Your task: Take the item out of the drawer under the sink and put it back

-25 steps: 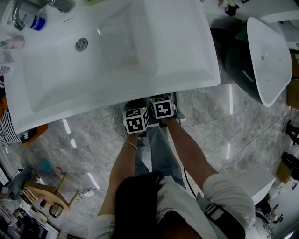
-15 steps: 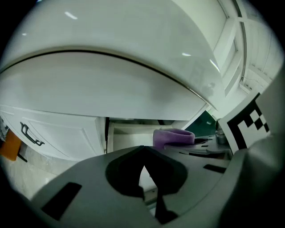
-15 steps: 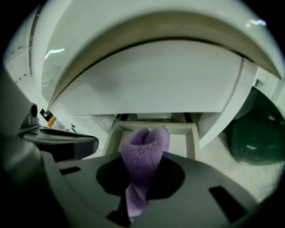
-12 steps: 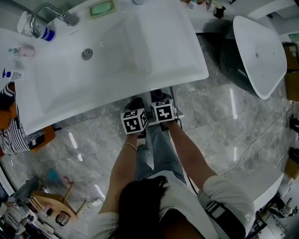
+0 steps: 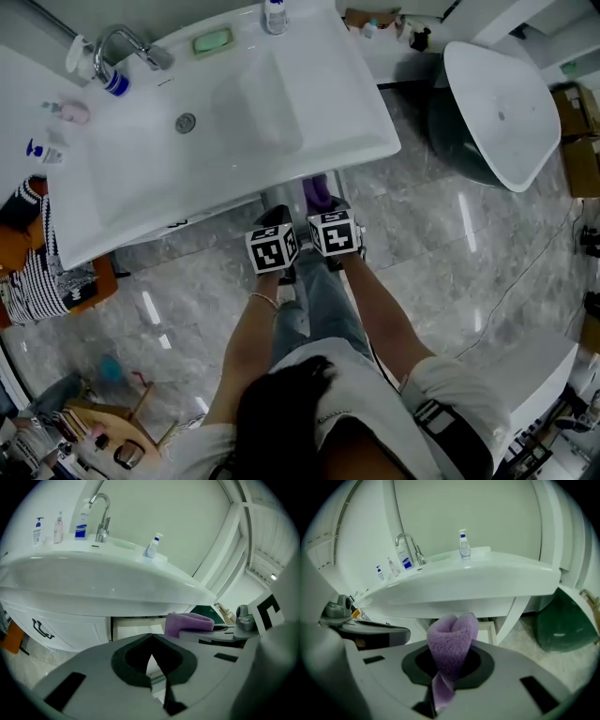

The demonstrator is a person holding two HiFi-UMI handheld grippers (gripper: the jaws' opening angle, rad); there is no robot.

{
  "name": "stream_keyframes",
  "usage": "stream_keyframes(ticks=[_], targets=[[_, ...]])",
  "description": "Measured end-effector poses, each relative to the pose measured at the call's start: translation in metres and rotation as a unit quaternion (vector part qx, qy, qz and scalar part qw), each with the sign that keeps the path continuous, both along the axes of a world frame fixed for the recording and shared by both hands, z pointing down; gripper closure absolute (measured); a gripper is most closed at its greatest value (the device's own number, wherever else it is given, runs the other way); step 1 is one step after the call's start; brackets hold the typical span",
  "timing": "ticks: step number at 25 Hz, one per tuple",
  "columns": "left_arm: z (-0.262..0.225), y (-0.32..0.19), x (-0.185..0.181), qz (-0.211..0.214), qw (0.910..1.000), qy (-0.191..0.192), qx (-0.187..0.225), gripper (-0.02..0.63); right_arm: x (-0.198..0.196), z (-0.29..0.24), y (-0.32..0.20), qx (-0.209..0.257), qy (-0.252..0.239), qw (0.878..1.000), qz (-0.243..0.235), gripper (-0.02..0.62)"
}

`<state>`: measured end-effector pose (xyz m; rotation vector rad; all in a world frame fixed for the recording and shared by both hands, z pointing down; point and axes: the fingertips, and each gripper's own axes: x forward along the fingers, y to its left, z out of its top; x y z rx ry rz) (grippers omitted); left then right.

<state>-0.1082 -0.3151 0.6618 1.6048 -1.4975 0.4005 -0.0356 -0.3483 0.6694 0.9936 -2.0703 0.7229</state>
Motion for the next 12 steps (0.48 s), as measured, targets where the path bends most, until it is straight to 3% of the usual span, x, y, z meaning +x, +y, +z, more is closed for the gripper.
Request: stream_keyframes(ticks=[12], targets=[[-0.077,0.016,0.002,0.022,0.9962,-0.002,0.085,0.603,0.003,-0.083,0.033,0.079,-0.030,0.996,-0.001,0.537]])
